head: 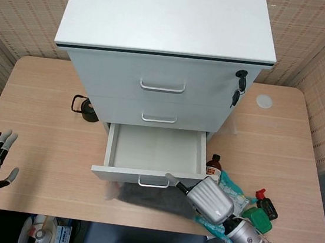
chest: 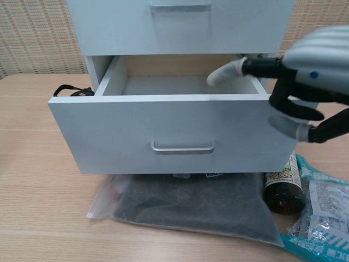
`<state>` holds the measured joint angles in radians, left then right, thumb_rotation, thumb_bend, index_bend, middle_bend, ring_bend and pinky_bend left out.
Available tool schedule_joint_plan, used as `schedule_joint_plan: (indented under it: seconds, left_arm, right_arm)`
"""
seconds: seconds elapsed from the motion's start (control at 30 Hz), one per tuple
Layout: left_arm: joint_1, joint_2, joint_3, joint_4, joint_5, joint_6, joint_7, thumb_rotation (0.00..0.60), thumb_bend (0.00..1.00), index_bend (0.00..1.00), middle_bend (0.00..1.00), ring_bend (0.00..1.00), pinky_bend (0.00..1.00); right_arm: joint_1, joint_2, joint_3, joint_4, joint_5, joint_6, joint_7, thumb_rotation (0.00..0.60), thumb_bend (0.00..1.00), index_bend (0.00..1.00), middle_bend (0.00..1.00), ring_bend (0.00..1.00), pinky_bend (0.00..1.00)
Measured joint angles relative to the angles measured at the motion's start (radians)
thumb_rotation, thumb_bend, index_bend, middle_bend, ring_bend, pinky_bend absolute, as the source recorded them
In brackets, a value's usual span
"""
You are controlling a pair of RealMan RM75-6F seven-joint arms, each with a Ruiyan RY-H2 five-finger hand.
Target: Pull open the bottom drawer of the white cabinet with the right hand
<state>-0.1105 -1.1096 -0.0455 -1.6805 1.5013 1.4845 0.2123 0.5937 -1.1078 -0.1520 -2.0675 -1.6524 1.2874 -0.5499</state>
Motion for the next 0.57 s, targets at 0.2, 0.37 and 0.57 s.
schedule_joint_plan:
  seconds: [0.2, 0.37, 0.57]
  left_arm:
    - [-0.006, -0.01, -0.012, 0.009, -0.018, -0.005, -0.011, 0.6, 0.32, 0.0, 0.0, 0.0, 0.11]
    - [-0.009, -0.022, -0.016, 0.017, -0.027, -0.01, -0.01, 0.6, 0.32, 0.0, 0.0, 0.0, 0.11]
    - [-0.006, -0.045, -0.017, 0.032, -0.022, 0.006, -0.024, 0.6, 0.32, 0.0, 0.0, 0.0, 0.11]
  right_arm:
    - [-0.148, 0.092, 0.008, 0.052, -0.016, 0.206, 0.083, 0.6, 0.3, 0.1, 0.54, 0.56, 0.73]
    - [-0.238, 0.134, 0.026, 0.128, 0.076, 0.276, 0.167, 0.6, 0.22, 0.08, 0.27, 0.27, 0.44]
    - [-0.315, 0.13, 0.04, 0.267, 0.191, 0.268, 0.262, 0.6, 0.17, 0.0, 0.12, 0.12, 0.25]
